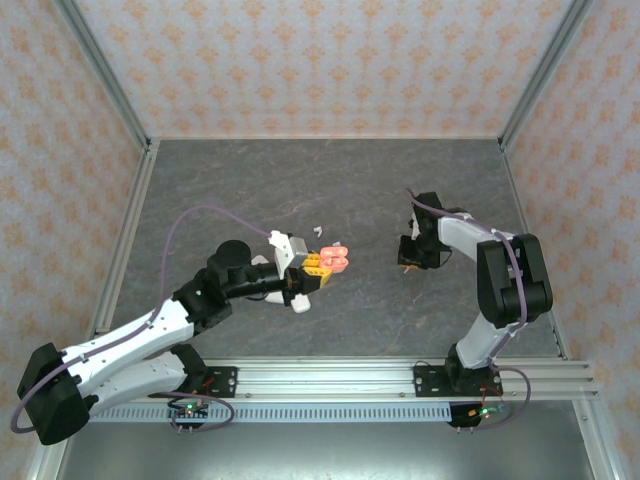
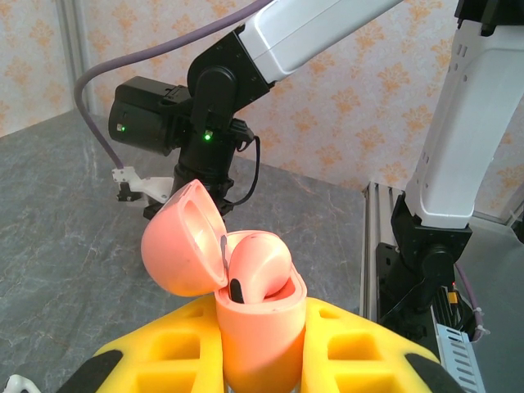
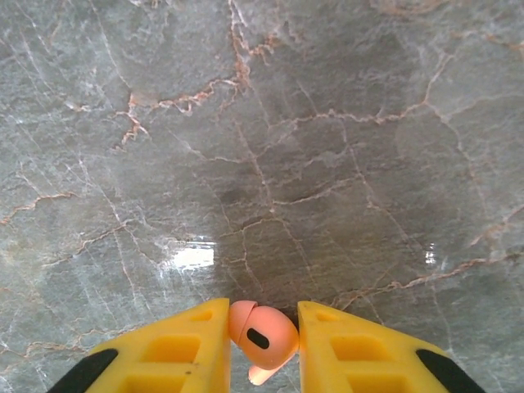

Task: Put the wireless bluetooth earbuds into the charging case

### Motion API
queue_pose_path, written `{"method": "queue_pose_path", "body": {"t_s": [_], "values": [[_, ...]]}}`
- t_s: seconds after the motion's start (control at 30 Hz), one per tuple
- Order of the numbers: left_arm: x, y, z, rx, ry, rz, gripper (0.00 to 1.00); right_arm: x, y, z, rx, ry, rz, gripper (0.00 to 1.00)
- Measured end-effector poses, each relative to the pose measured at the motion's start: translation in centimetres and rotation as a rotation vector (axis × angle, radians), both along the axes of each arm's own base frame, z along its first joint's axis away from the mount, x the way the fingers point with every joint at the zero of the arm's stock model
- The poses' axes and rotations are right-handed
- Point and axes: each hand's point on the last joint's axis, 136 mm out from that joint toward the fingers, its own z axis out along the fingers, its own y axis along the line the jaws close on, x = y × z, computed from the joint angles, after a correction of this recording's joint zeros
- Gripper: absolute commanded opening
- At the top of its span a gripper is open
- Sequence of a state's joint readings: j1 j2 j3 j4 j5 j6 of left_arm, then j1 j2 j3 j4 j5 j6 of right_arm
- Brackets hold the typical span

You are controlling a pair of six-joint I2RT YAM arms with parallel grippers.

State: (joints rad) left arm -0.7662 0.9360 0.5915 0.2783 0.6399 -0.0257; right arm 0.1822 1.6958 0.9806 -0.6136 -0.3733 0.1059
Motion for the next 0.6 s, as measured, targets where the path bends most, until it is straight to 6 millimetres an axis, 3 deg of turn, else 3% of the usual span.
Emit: {"method": "queue_pose_path", "body": {"t_s": [0.17,0.27,0.43,0.6], "values": [[0.1,0.0,0.0,0.001,0.001,0.006,0.0,0.5,0.3,0.7,0.012,-0.038,0.021,0.23],[0.2,0.1,-0.1,-0.006,-0.001,0.014,0.0,0.7,0.5,2.4,0.031,-0.104,0.037,0.23],[0.5,0.0,-1.0,-0.021,0.028,0.027,0.0,0.2,1.5,7.4,0.07,-0.28,0.099,0.23],[1.0,-0.5,-0.8,-0.056,0.044,0.03,0.0,-1.5,4.1,14.1,0.131,-0.52,0.232,0.23]]}}
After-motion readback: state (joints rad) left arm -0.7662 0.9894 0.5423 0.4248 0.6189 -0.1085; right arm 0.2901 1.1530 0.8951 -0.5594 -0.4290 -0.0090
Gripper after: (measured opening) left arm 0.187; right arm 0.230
